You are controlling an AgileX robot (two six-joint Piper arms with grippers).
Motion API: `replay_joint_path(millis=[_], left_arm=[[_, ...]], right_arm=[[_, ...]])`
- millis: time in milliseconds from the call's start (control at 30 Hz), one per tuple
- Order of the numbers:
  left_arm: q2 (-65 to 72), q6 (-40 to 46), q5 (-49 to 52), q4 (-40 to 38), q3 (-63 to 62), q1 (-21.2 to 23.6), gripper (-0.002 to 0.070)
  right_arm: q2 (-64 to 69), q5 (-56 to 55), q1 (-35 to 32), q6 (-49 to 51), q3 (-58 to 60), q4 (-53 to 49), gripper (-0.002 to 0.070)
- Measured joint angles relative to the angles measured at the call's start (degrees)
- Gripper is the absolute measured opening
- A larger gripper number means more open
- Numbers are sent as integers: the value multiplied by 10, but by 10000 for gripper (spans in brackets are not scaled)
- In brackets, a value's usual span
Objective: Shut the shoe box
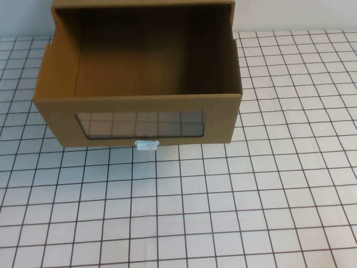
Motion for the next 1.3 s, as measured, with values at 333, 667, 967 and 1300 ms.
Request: replay_joint_path(millis=[333, 667, 967, 1300], left_arm=[[0, -2, -203, -1, 0, 0, -2], [0, -4, -533, -1, 0, 0, -2], [0, -17, -576, -1, 0, 0, -2], [0, -209, -651, -7, -135, 0, -2]], right_arm=[[0, -169, 0, 0, 0, 28, -14], [0, -440, 0, 0, 0, 85, -13], [-1, -513, 0, 34, 0, 83, -13], [-1, -603, 0, 303, -143, -64, -13]])
